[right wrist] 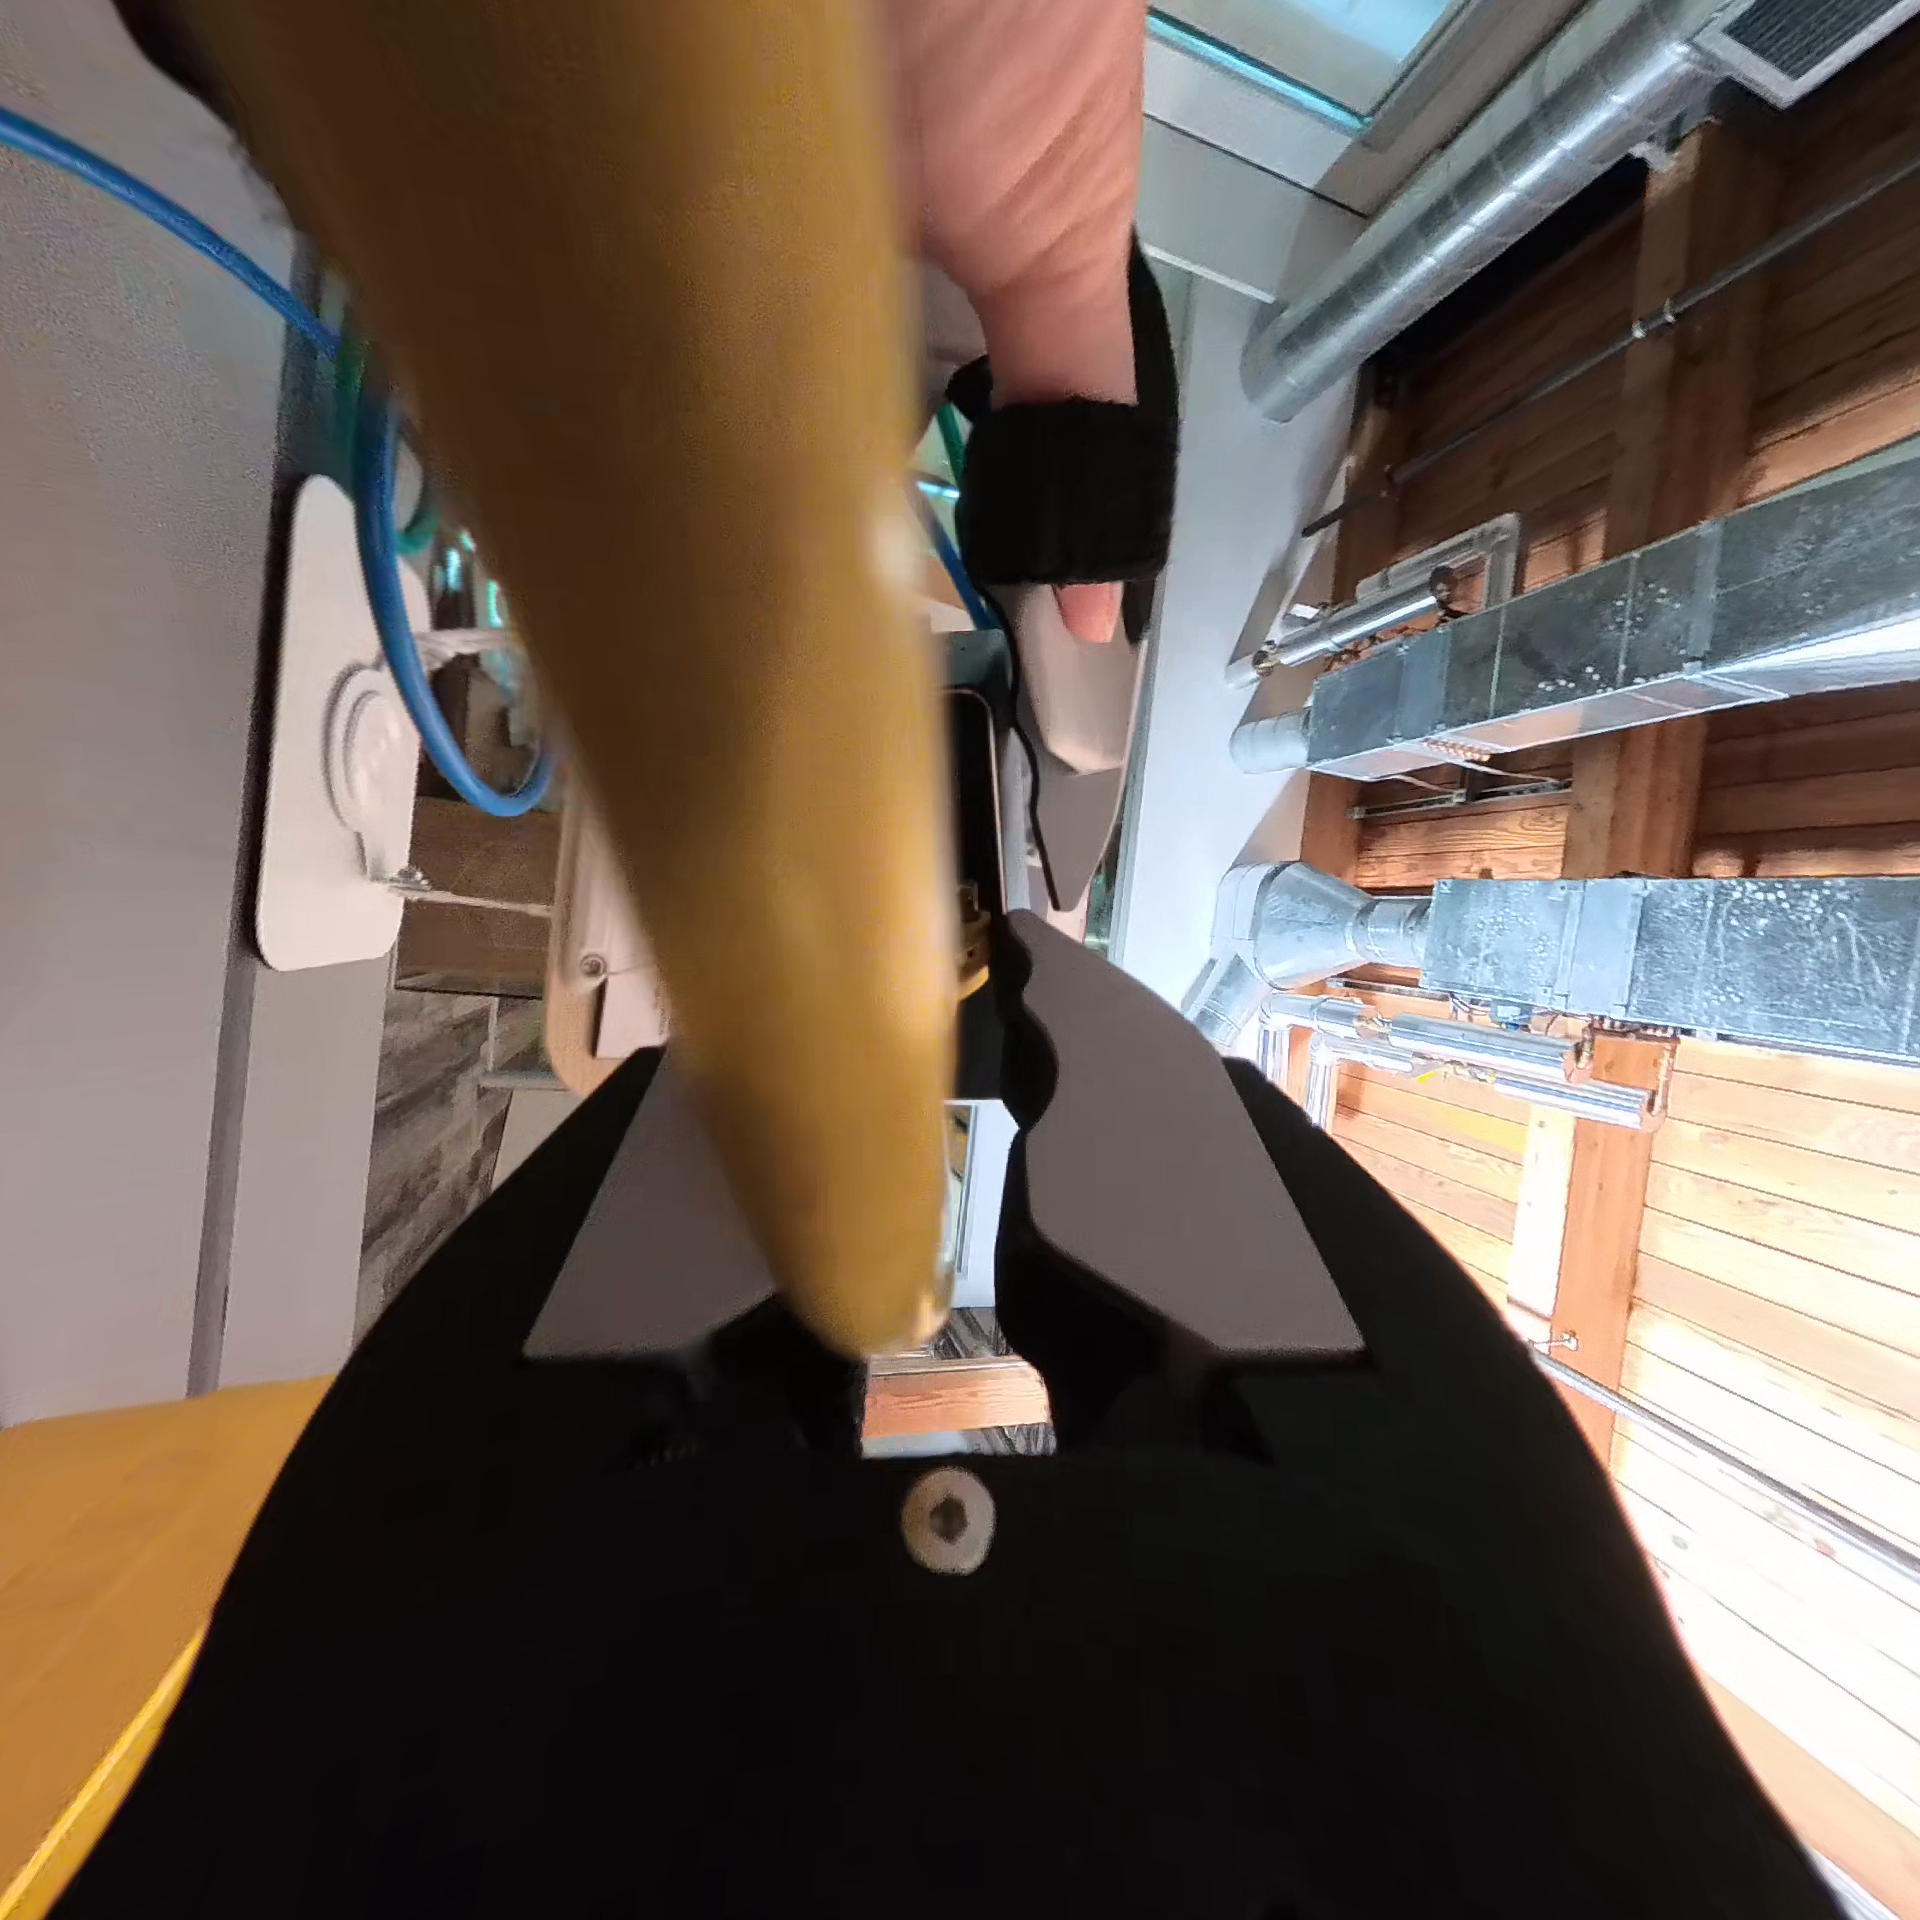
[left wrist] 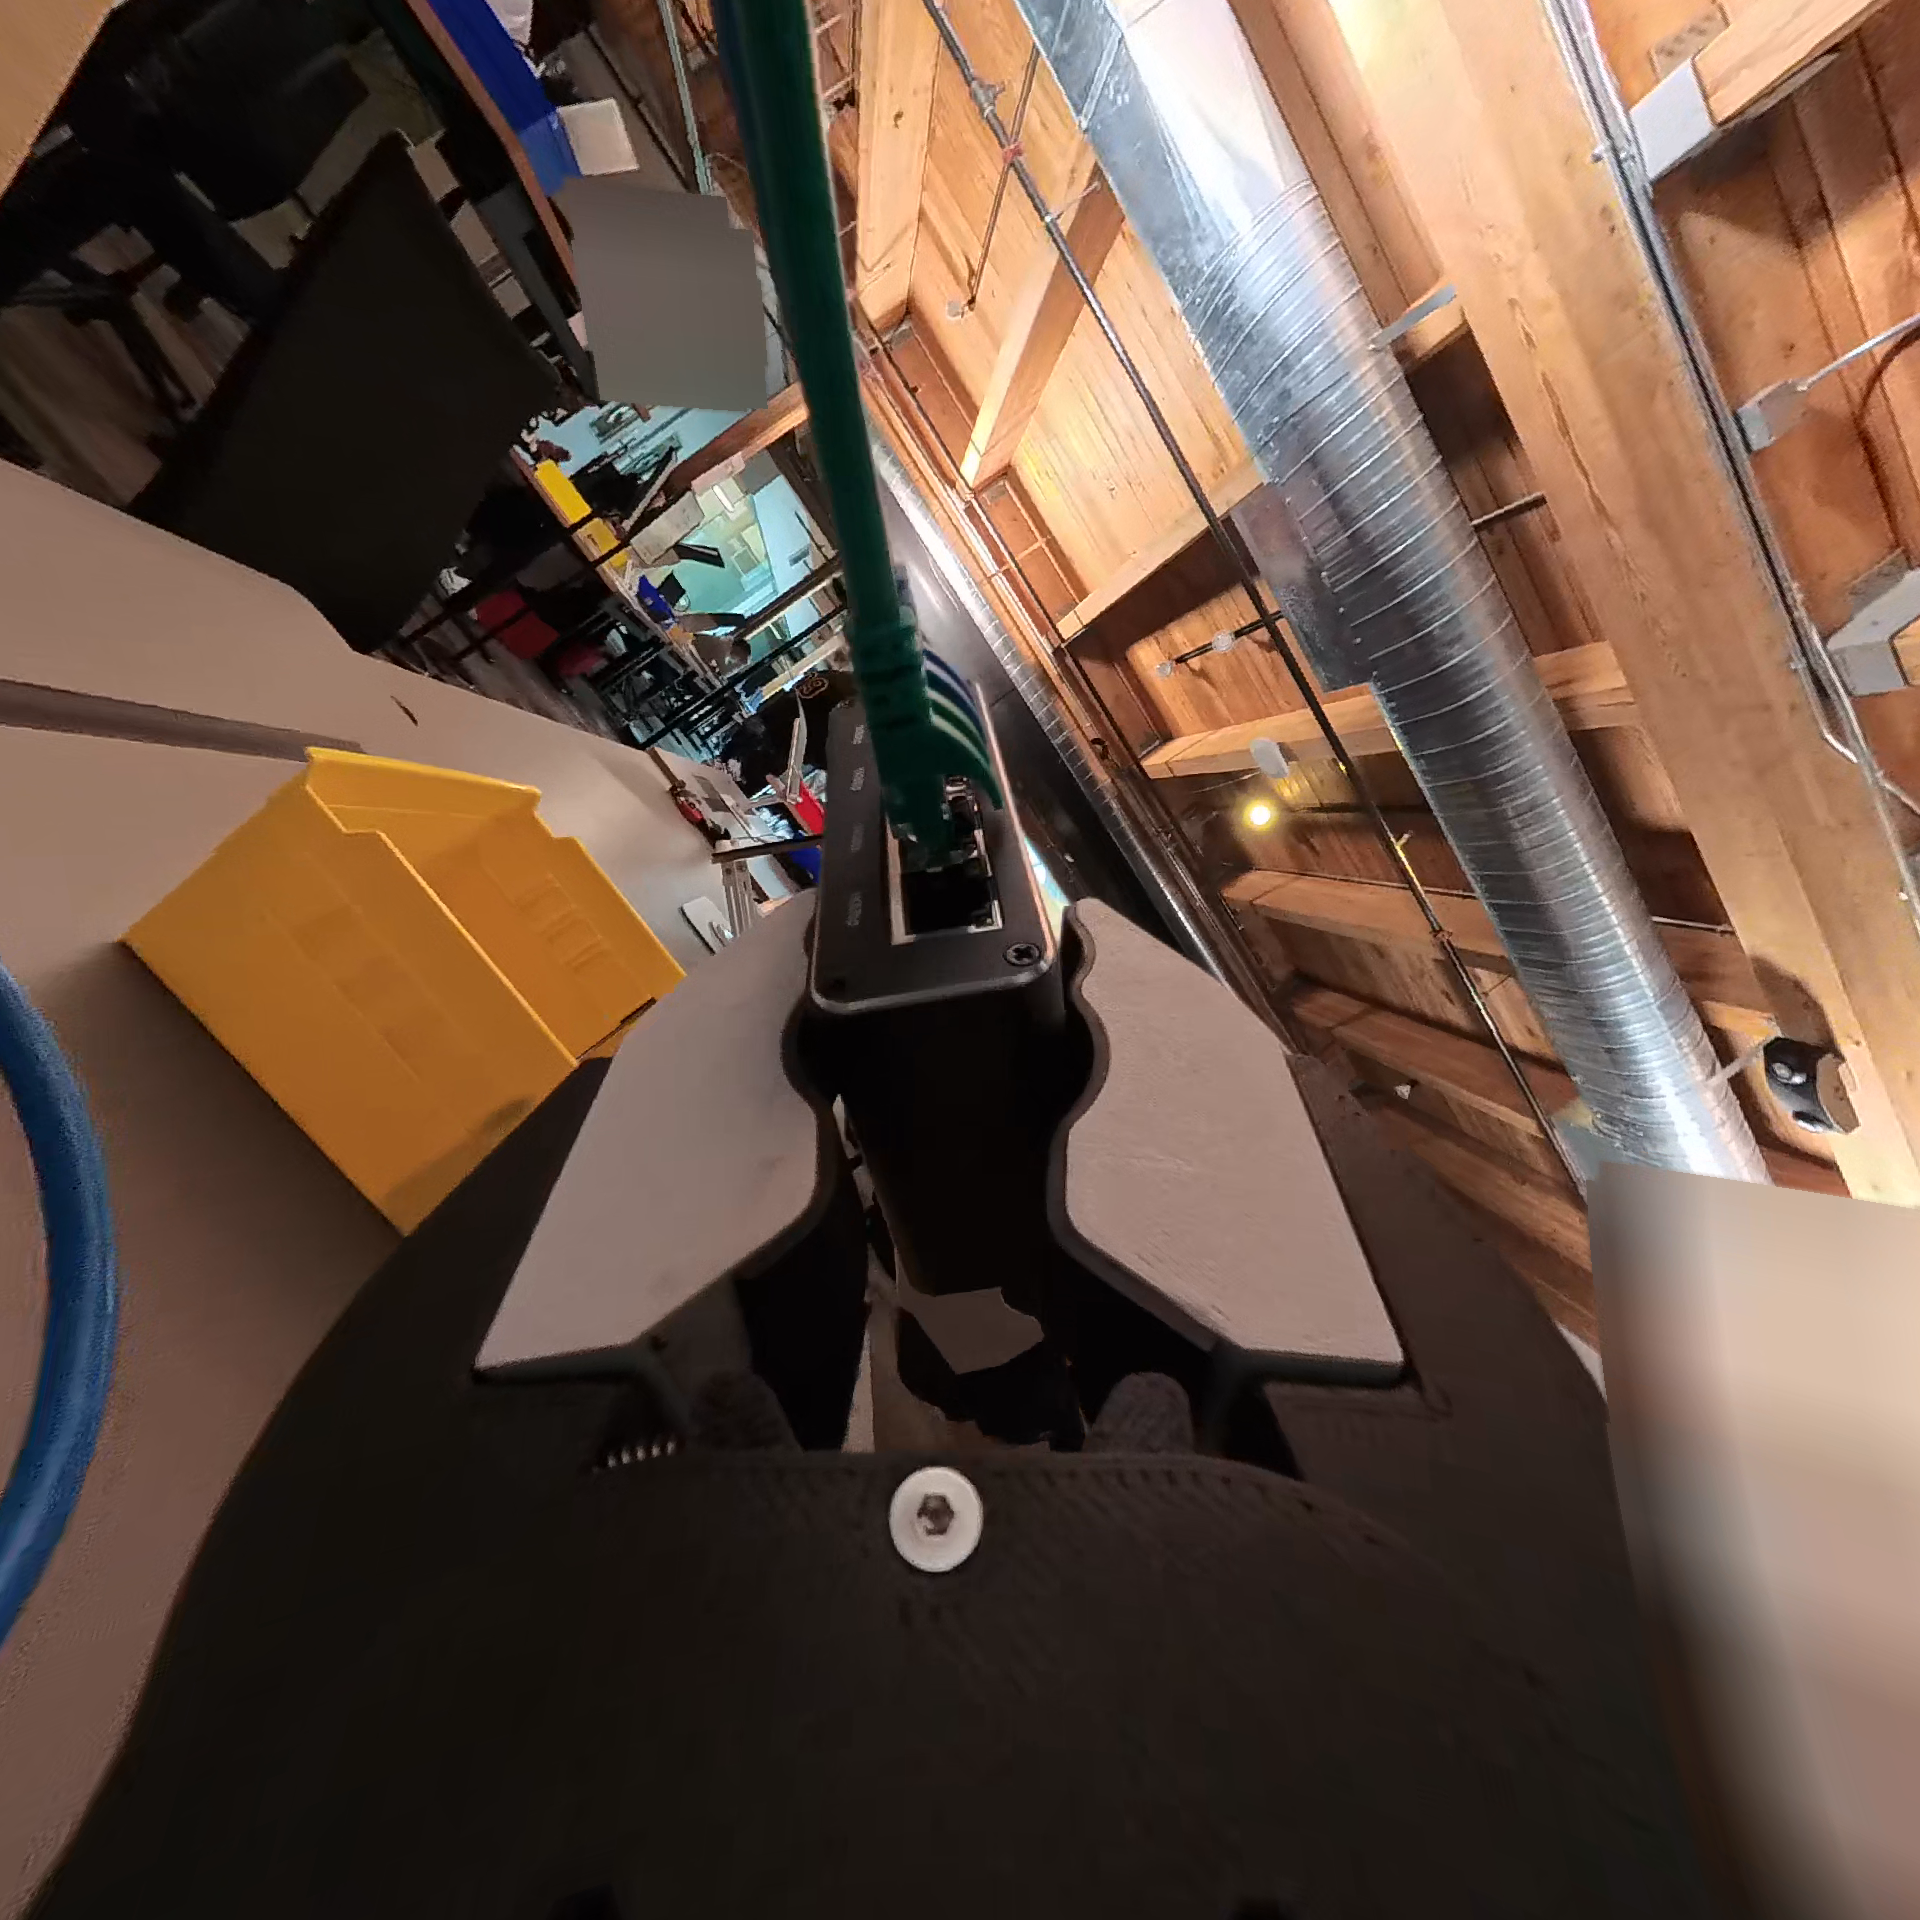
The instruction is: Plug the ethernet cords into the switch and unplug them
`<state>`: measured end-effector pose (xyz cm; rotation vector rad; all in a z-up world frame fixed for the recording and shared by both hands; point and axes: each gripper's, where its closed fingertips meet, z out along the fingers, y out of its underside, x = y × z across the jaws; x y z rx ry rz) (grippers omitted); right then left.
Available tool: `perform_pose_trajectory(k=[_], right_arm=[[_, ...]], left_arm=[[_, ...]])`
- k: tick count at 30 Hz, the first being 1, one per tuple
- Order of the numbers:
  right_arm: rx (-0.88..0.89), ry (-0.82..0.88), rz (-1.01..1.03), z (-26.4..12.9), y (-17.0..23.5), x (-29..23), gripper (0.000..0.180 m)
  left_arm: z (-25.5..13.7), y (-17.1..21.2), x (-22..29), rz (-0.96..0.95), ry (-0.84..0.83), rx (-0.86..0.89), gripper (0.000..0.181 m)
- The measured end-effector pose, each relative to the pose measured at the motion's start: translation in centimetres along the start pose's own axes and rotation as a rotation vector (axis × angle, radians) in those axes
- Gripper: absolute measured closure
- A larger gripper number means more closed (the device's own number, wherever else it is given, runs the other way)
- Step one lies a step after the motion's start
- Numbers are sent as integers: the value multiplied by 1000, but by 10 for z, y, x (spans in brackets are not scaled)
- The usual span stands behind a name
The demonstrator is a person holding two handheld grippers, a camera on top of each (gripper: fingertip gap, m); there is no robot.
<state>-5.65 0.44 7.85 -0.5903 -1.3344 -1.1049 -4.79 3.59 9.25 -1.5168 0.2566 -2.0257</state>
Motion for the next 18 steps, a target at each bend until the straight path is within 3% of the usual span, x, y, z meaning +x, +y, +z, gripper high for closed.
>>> perform_pose_trajectory(k=[3, 10, 15, 18], right_arm=[[-16, -75, -9, 2, 3, -7, 161], [-58, -244, 53, 11, 0, -6, 165], [-15, -171, 115, 9, -2, 17, 165], [-33, -132, 83, 7, 0, 19, 165]], left_arm=[[-1, -1, -6, 19, -62, 25, 144], [-7, -12, -8, -90, -5, 95, 144], [-5, -14, 13, -103, 135, 103, 142], [2, -6, 11, -28, 87, 61, 131]])
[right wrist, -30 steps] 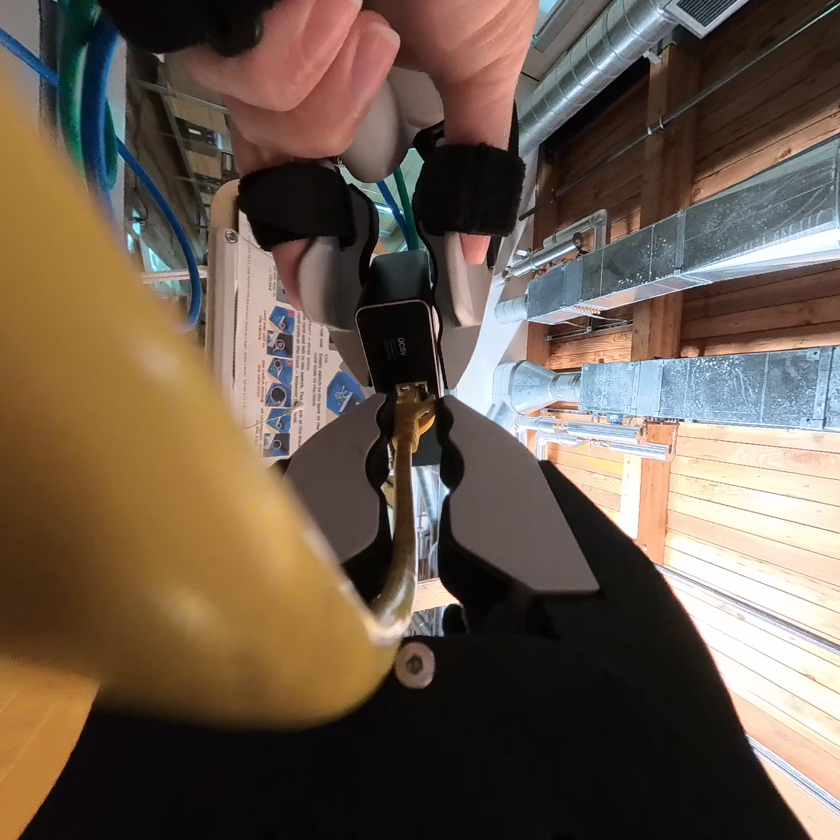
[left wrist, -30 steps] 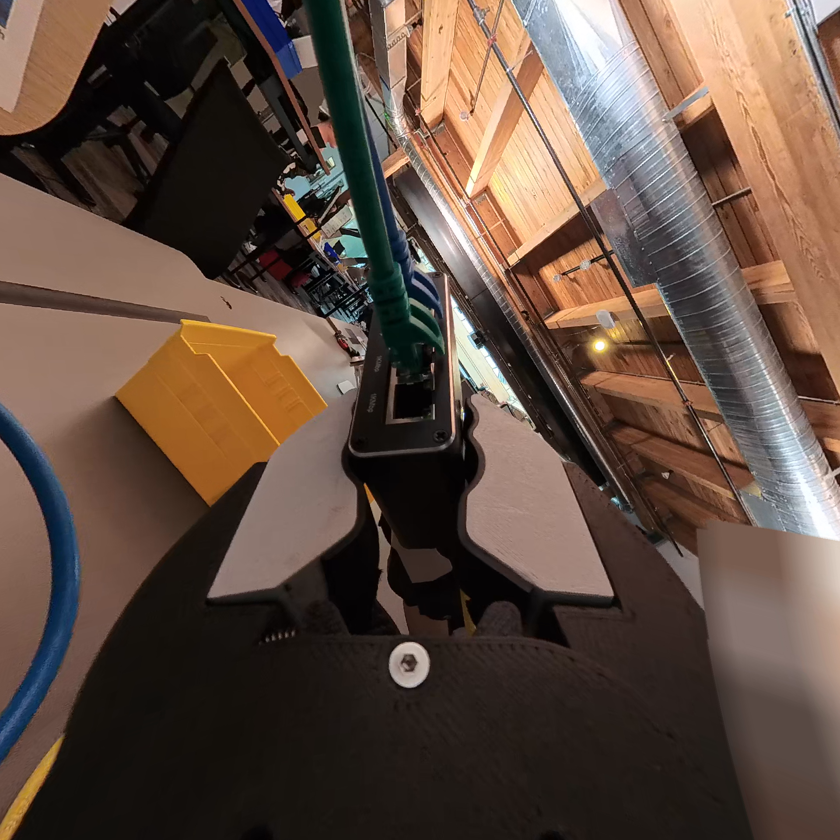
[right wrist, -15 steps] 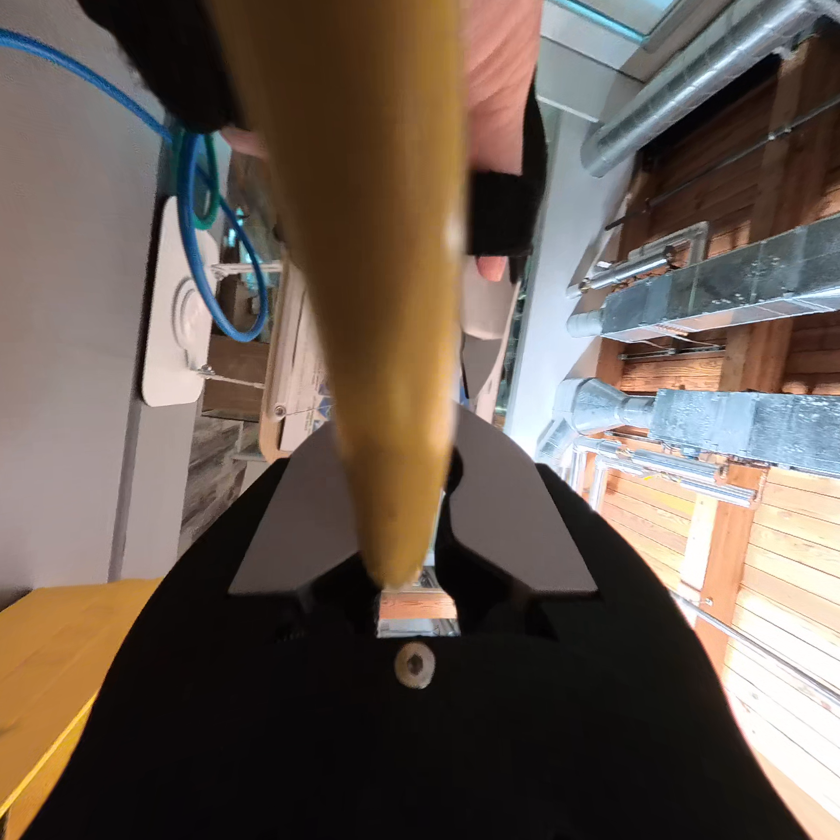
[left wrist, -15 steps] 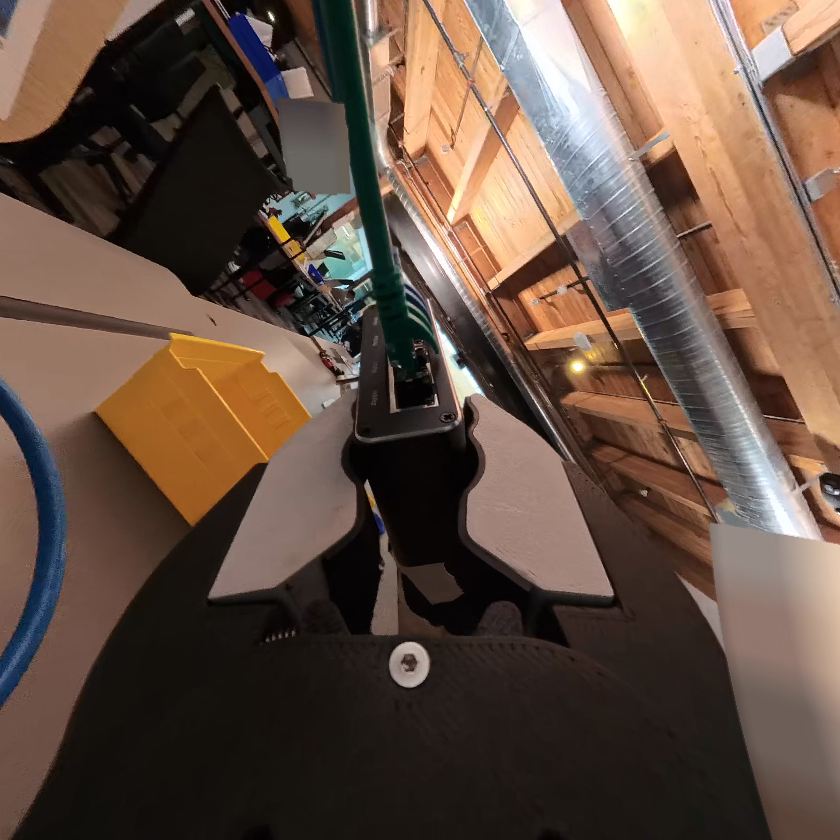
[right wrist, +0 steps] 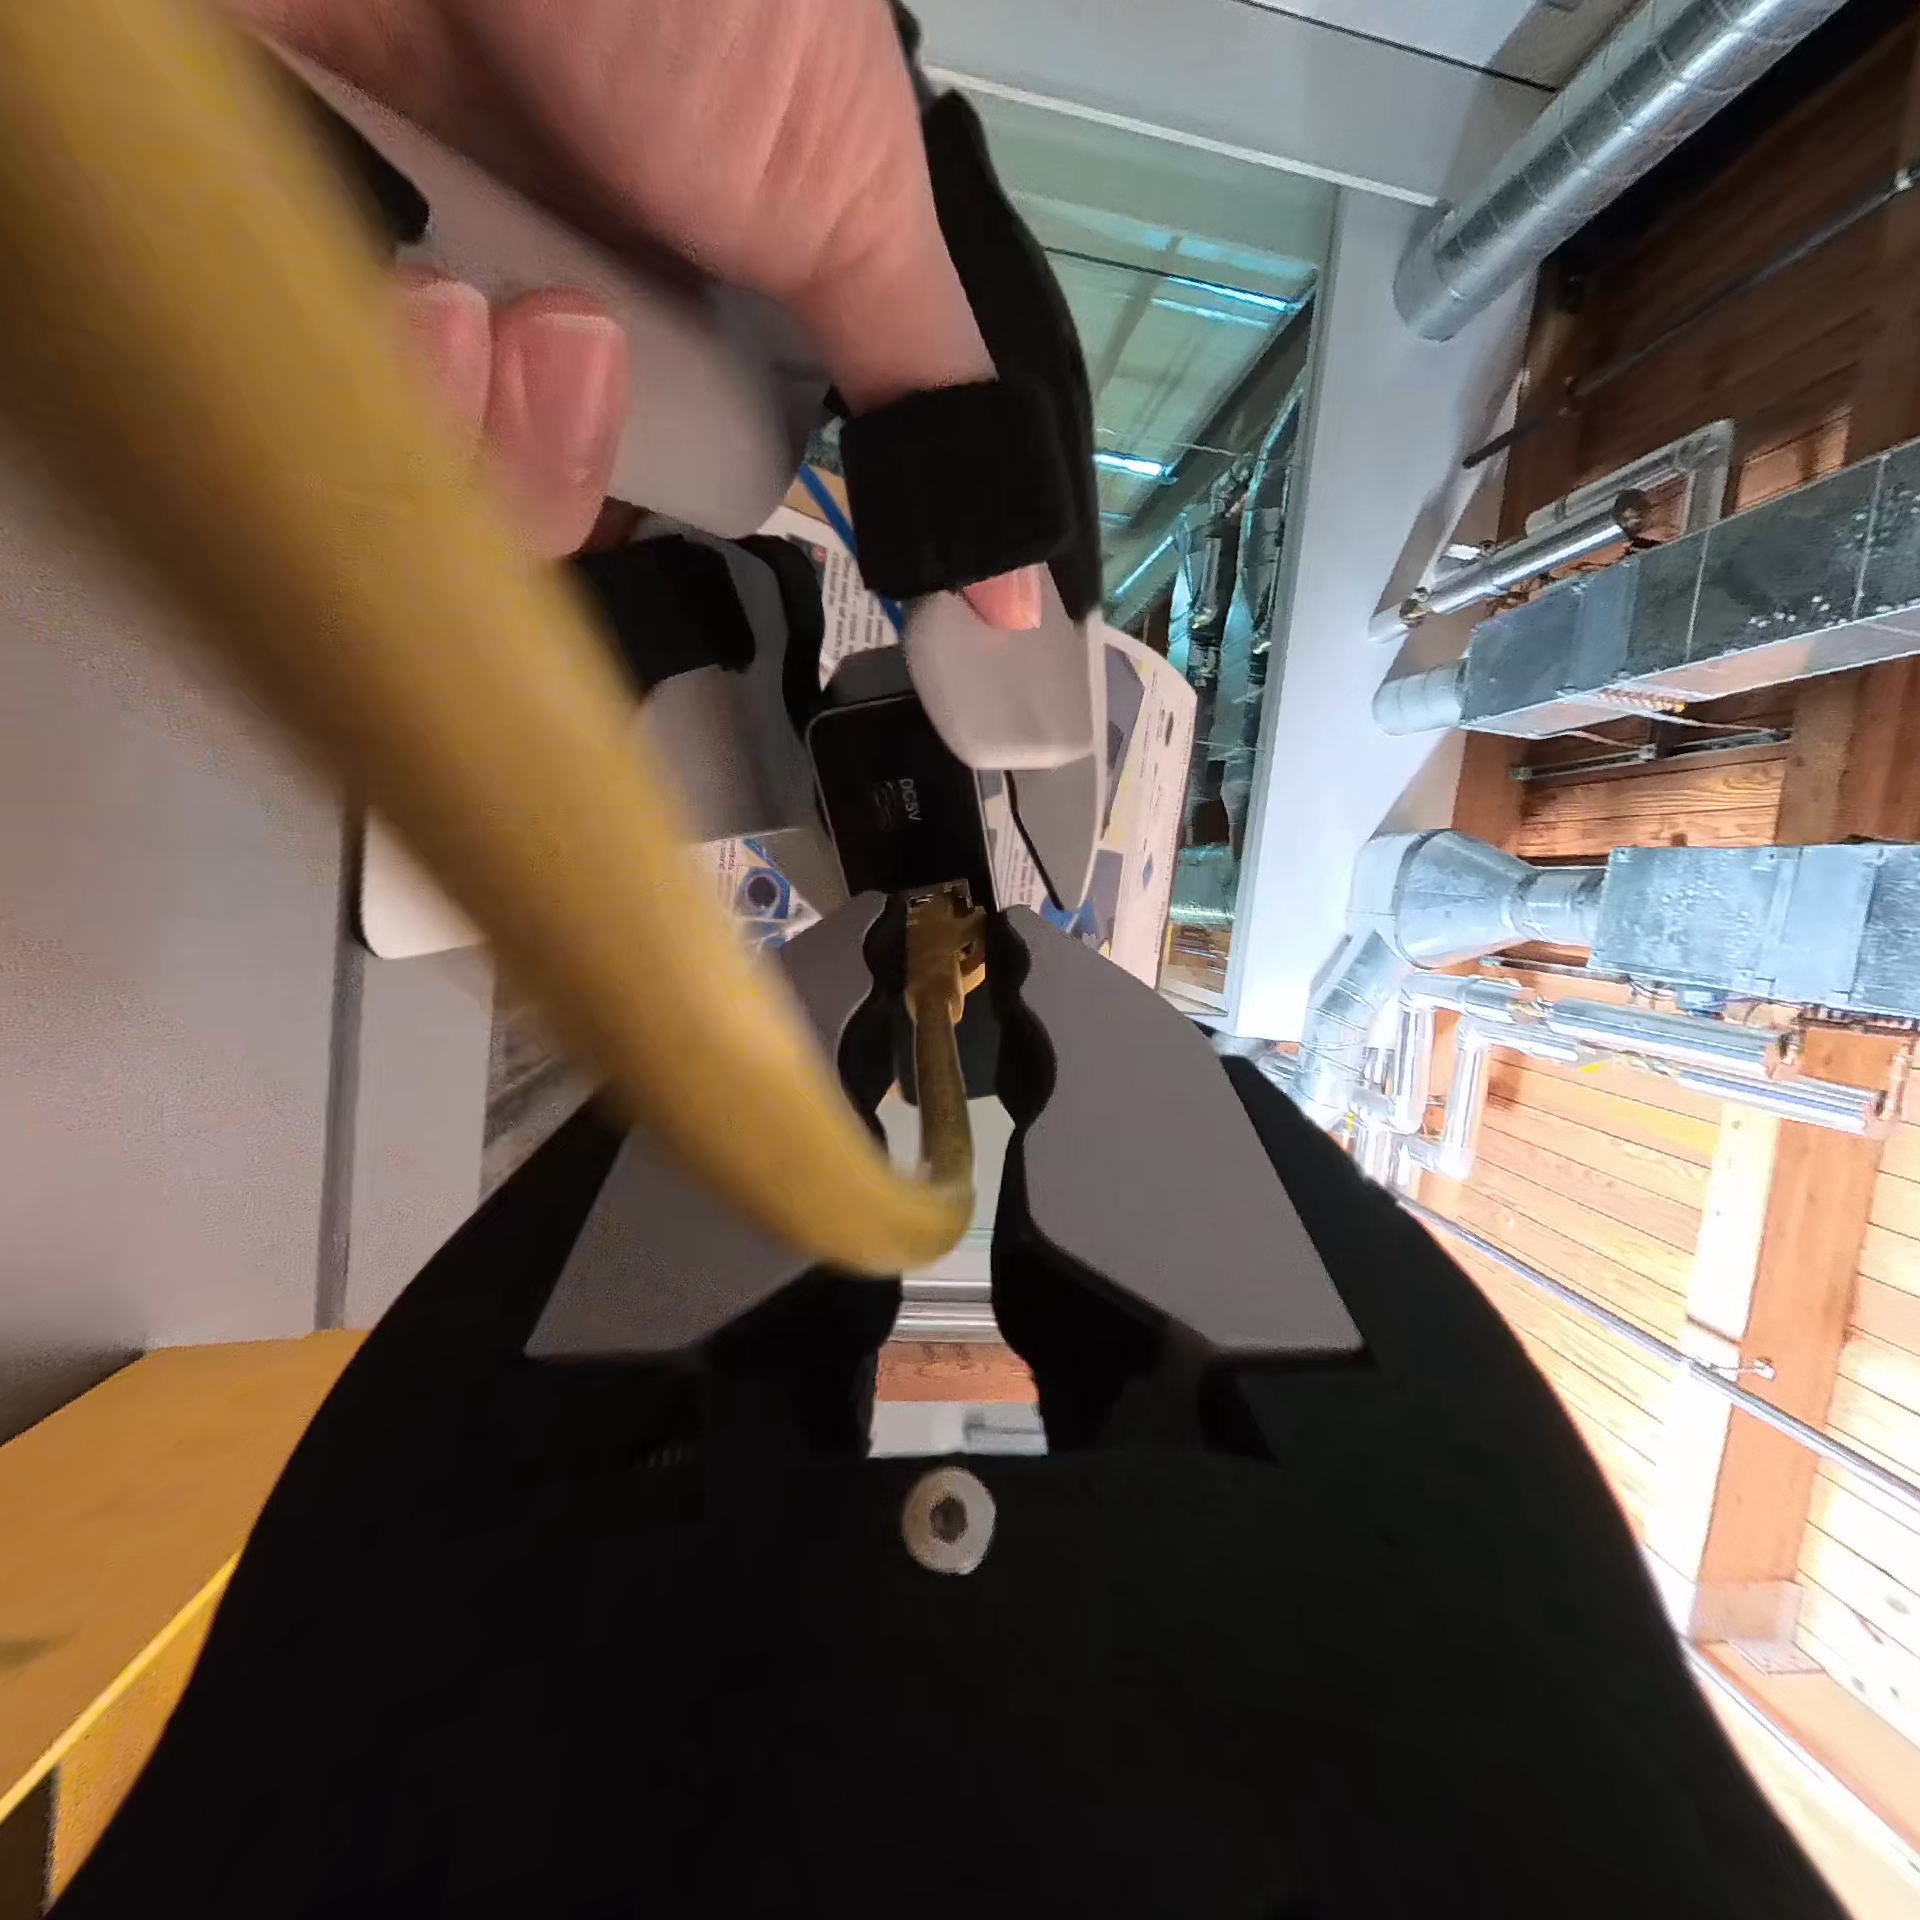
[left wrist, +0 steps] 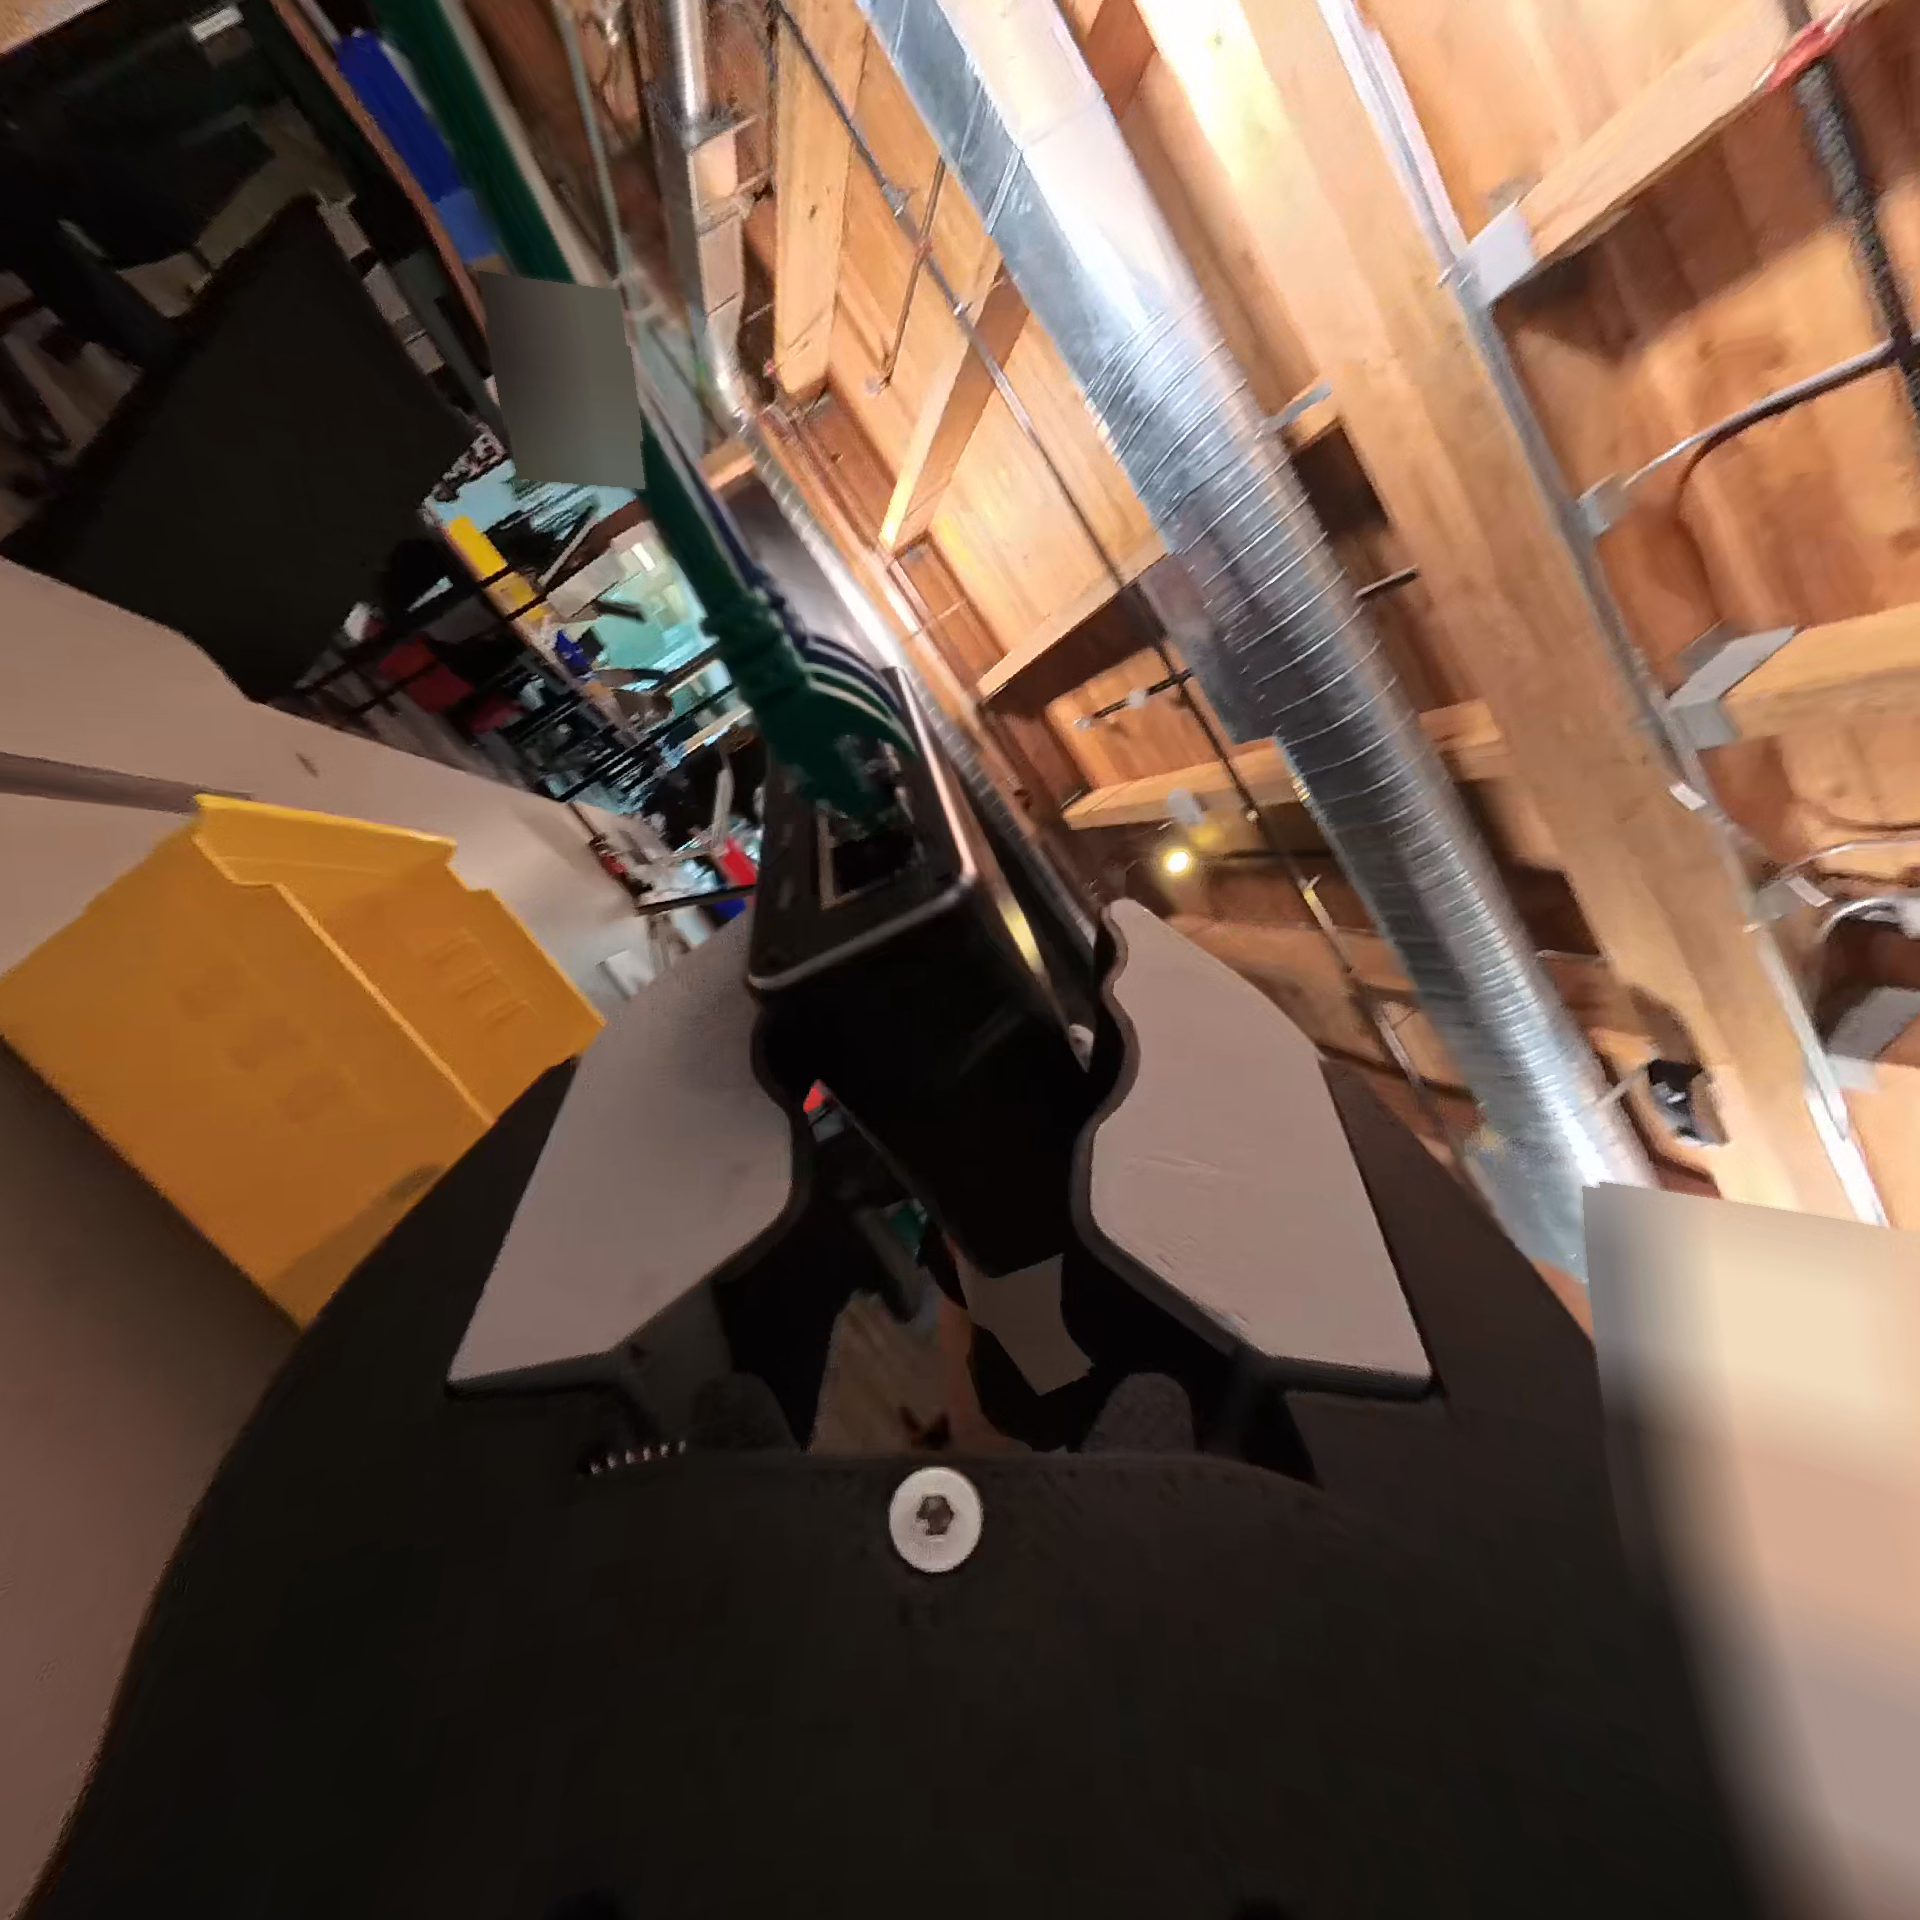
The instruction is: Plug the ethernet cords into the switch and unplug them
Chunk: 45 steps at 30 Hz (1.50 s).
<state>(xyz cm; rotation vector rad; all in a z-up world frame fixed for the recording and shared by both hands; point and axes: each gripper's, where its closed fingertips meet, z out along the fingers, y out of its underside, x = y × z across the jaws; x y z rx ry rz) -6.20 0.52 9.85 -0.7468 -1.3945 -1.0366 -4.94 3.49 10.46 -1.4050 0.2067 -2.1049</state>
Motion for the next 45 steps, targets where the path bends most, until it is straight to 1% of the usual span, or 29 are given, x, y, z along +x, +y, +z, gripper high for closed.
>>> perform_pose_trajectory(k=[2, 5, 9, 12, 14, 16, 18, 19, 24, 27, 28, 32, 35, 40, 42, 45], right_arm=[[-8, 16, -26, -1, 0, -2, 167], [-34, 66, -55, -1, 0, 3, 167], [-40, 100, -125, -2, 2, 3, 167], [-49, 129, -146, -4, 5, 7, 166], [-18, 139, -181, -6, 3, 8, 165], [-10, 118, -179, -8, 6, 8, 162], [3, 135, -202, -11, 10, 13, 154], [22, 116, -216, -12, 10, 11, 150], [87, 62, -322, -9, 2, 5, 149], [138, 1, -335, -7, 0, 3, 149], [150, -17, -326, -7, 0, 3, 153], [182, -66, -288, -9, -1, 4, 159], [183, -68, -304, -8, -1, 3, 161], [169, -89, -327, -6, 0, -2, 161], [172, -94, -324, -6, -3, -2, 162], [173, -91, -330, -7, -8, 2, 161]], left_arm=[[0, 1, -1, -3, -12, -19, 134], [1, 1, 5, -68, 48, -18, 136], [1, 7, 9, -148, 110, -75, 142], [2, 11, 14, -142, 133, -100, 144], [2, 12, 16, -146, 152, -103, 144], [1, 10, 16, -159, 159, -87, 144], [-2, 6, 15, -183, 165, -75, 144], [-3, 5, 14, -180, 161, -71, 144], [-3, 8, 18, -154, 152, -109, 144], [-2, 13, 18, -145, 143, -135, 144], [-2, 13, 17, -145, 138, -134, 144], [-2, 13, 15, -149, 128, -143, 144], [-2, 13, 14, -167, 126, -140, 144], [-2, 11, 10, -133, 102, -131, 144], [-3, 10, 13, -123, 143, -121, 143], [-4, 7, 18, -169, 251, -81, 143]])
